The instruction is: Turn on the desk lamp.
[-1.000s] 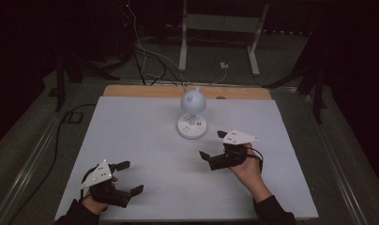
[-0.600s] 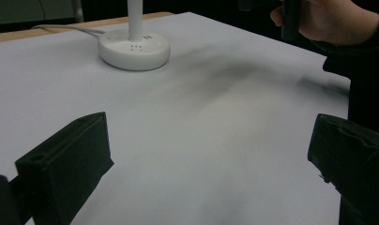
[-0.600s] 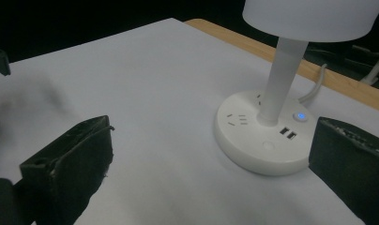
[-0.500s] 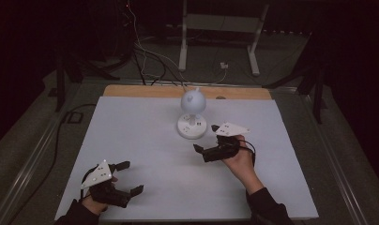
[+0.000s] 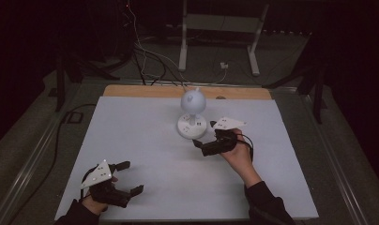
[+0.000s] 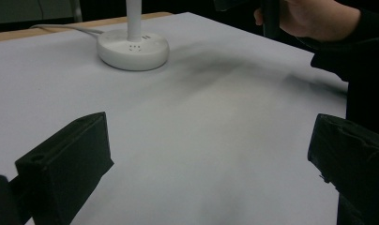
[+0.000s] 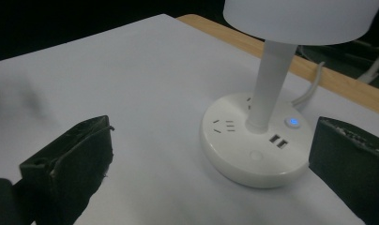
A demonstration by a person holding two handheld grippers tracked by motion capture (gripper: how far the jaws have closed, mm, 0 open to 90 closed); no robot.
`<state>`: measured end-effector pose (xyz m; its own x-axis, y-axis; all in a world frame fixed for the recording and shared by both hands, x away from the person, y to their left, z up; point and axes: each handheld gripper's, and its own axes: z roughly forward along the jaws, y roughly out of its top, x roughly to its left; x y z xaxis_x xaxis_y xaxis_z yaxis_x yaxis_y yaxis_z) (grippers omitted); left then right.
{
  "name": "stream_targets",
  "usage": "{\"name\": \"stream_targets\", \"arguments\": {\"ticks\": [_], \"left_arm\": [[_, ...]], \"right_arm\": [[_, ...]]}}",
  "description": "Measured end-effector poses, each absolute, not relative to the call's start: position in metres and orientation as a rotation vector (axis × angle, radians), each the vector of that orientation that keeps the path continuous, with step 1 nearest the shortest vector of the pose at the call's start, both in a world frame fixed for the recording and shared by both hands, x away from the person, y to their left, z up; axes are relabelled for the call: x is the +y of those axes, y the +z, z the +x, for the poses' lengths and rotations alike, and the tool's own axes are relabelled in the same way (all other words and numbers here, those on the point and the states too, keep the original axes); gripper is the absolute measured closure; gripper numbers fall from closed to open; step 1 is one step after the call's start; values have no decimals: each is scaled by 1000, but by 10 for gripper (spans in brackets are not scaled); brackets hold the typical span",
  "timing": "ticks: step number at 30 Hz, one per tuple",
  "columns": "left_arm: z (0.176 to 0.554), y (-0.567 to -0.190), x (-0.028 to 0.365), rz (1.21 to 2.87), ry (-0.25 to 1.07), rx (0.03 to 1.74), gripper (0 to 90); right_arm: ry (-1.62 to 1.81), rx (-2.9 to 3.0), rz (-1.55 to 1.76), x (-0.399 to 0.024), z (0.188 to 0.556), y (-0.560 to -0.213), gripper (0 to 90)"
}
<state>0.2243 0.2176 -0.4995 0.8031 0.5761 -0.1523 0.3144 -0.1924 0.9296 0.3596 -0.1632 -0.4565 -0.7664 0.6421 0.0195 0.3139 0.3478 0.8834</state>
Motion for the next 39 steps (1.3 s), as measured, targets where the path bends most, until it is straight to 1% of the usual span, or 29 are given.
{"name": "stream_targets", "arguments": {"ticks": [14,28,30,34,35,36,37,39], "left_arm": [[224,-499,218,1793,268,684,4],[225,-500,219,1793,271,694,4],[225,-499,218,1793,271,691,4],[225,-500,218,1794,270,691,3],[225,-500,218,1795,270,690,4],[225,-500,218,1794,270,689,4],[225,-500,218,1792,269,689,4],[225,-500,218,1792,267,692,3]], "right_arm": [[1366,2334,871,-155,376,-462,0],[1335,2324,979,-144,390,-472,0],[1333,2309,1008,-144,391,-471,103],[1337,2270,1044,-145,393,-471,202],[1328,2267,1061,-146,394,-472,275],[1328,2267,1061,-146,394,-472,275],[1320,2260,1061,-146,395,-472,310],[1296,2253,1077,-147,396,-472,428]]}}
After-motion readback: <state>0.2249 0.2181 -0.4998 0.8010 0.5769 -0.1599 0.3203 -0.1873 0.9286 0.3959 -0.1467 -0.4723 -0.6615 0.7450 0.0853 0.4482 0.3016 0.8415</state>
